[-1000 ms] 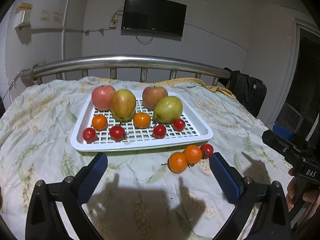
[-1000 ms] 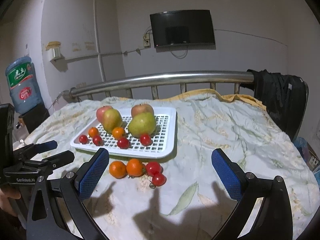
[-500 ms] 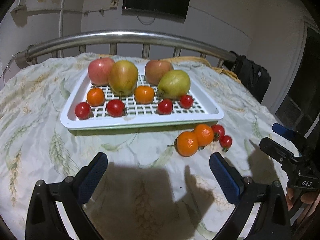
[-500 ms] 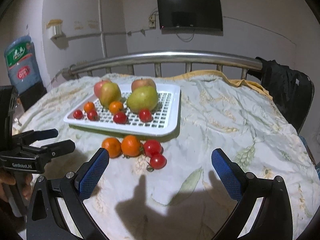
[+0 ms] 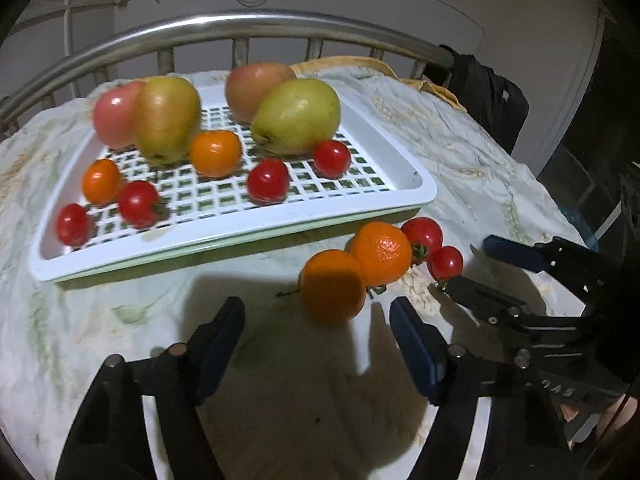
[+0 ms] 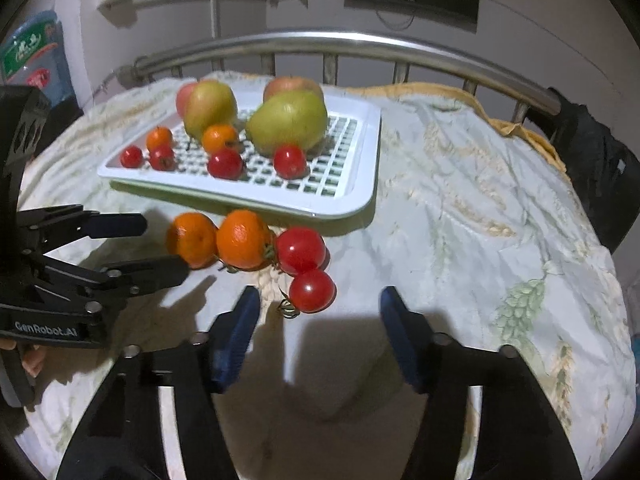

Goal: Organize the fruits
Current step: 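Grasp a mandarin with the left gripper while the right gripper grasps a cherry tomato, then lift and carry the held mandarin and cherry tomato over the white tray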

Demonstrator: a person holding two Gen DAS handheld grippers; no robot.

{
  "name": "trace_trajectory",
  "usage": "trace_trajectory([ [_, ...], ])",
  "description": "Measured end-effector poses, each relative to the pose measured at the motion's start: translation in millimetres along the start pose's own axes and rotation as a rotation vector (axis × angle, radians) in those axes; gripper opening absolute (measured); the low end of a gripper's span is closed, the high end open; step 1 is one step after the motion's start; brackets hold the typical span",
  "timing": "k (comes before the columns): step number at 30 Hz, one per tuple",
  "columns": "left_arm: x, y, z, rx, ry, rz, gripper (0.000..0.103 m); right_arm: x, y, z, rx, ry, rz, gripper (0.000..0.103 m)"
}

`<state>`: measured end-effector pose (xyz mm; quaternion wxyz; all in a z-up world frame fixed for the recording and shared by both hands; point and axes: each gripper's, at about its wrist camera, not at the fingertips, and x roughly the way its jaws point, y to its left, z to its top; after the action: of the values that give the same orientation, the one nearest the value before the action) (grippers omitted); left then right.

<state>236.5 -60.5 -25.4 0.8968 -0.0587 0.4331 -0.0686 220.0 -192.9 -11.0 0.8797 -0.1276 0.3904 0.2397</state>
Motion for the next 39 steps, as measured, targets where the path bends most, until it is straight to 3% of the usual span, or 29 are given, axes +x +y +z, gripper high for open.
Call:
trace_trajectory([
  [2, 5.2, -1.4, 0.6, 0.000, 0.011, -0.005, 0.068, 7.5, 0.0, 0.5, 0.003, 0.017, 0.008, 0.050],
  [4, 8.7, -0.7, 0.8, 0.001, 0.012, -0.001, 0.053, 11.2, 0.3, 0.3, 0.003, 0.026, 0.016, 0.044],
  [6, 8.6, 1.6, 0.0, -0.005, 0.003, -0.005, 0.050, 14.4, 0.5, -0.2, 0.004, 0.032, 0.025, 0.034],
  [7, 7.8, 2.8, -0.5, -0.009, -0.001, -0.016, 0.040, 15.5, 0.6, -0.9, 0.007, 0.036, 0.039, 0.029],
  [8, 7.0, 3.8, -0.5, -0.013, -0.004, -0.034, 0.036, 16.1, 1.4, -0.9, 0.007, 0.036, 0.040, 0.029],
  [12, 4.7, 4.5, -3.5, -0.028, -0.005, -0.049, 0.035, 12.1, 1.4, -1.3, 0.013, 0.014, 0.041, 0.024],
  [29, -61.1, 4.5, -23.9, -0.010, -0.118, -0.085, 0.035, -25.2, 15.8, -10.6, 0.021, -0.060, 0.070, 0.024],
  [39, -79.6, 3.3, -27.9, 0.005, -0.155, -0.086, 0.035, -41.9, 24.3, -12.8, 0.029, -0.091, 0.083, 0.024],
])
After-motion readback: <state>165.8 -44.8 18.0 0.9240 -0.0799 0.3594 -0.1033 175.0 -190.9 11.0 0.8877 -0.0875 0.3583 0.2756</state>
